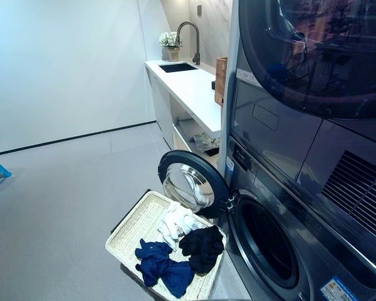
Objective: Put the clothes into the washing machine.
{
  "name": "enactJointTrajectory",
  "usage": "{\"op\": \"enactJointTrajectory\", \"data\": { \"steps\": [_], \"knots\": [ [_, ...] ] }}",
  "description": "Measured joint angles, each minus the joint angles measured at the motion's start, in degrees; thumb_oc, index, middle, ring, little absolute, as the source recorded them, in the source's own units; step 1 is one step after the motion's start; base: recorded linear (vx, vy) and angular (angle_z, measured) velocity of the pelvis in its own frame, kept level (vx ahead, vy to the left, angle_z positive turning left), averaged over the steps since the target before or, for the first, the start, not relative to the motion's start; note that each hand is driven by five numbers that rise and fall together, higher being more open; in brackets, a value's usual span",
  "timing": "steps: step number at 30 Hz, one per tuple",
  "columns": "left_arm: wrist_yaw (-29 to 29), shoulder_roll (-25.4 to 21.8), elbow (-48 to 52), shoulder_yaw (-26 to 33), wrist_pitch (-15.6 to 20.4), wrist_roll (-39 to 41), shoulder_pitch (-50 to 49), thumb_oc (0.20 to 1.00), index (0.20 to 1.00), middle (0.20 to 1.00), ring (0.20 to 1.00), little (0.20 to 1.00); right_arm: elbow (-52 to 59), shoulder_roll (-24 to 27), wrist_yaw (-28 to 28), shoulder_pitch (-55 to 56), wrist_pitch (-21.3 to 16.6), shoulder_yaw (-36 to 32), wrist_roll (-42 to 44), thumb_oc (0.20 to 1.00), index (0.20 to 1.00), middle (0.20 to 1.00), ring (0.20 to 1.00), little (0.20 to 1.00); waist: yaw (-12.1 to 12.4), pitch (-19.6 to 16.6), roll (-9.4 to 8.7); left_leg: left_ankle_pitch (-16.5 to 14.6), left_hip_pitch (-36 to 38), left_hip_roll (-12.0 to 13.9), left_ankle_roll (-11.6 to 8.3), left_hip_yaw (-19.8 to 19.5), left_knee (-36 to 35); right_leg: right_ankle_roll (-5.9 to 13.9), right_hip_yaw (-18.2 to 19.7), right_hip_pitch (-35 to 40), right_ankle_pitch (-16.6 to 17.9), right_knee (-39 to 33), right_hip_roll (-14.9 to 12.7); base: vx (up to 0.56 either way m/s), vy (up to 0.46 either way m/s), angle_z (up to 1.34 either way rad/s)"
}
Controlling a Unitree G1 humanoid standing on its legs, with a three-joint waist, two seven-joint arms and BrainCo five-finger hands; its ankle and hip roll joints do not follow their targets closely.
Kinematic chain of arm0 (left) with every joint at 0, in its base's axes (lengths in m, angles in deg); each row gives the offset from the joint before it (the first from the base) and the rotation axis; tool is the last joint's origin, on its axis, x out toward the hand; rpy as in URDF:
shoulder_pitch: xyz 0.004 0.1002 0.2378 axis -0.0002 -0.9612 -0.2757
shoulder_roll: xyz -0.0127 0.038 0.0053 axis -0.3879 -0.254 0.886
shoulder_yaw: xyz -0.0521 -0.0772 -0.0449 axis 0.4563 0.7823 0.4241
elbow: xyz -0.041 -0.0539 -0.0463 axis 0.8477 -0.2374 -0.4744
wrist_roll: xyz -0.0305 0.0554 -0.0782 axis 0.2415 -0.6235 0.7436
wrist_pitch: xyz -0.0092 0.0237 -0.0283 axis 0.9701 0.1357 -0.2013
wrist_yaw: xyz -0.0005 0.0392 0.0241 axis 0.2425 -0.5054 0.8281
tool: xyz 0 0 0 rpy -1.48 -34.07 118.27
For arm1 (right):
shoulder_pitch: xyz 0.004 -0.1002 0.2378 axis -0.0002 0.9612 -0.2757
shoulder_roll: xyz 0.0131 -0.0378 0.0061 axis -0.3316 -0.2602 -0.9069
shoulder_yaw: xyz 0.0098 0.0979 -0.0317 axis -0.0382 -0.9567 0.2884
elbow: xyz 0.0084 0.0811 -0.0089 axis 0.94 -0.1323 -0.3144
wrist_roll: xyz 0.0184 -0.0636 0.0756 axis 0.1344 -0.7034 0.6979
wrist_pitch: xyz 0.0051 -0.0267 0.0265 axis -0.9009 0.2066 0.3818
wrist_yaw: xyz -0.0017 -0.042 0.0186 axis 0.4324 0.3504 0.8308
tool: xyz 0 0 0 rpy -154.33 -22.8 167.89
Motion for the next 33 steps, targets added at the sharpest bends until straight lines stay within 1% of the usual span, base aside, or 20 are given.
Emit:
{"op": "enactJointTrajectory", "data": {
  "steps": [10, 33],
  "knots": [
    [-1.8, 0.0, 0.0, 0.0, -0.2, 0.0, 0.1, 1.0, 1.0, 1.0, 1.0, 1.0, 0.0, 0.0, -0.5, -0.1, 0.0, 0.0, 0.0, 1.0, 1.0, 1.0, 1.0, 1.0, 0.0, 0.0, 0.0, 0.0, 0.0, 0.0, 0.0, -0.1, 0.0, 0.0, 0.0, 0.0, 0.0, 0.0, 0.0, 0.0, 0.0, 0.0],
    [-1.3, 0.1, 0.0, 0.0, -0.5, 0.2, 0.2, 1.0, 1.0, 1.0, 1.0, 1.0, 0.0, -0.1, -0.5, -0.2, 0.0, 0.1, 0.0, 1.0, 1.0, 1.0, 1.0, 1.0, 0.0, 0.0, 0.09, 0.0, 0.0, 0.0, 0.01, -0.1, 0.0, 0.0, 0.0, 0.1, 0.0, 0.0, 0.0, 0.0, 0.0, 0.0]
  ]
}}
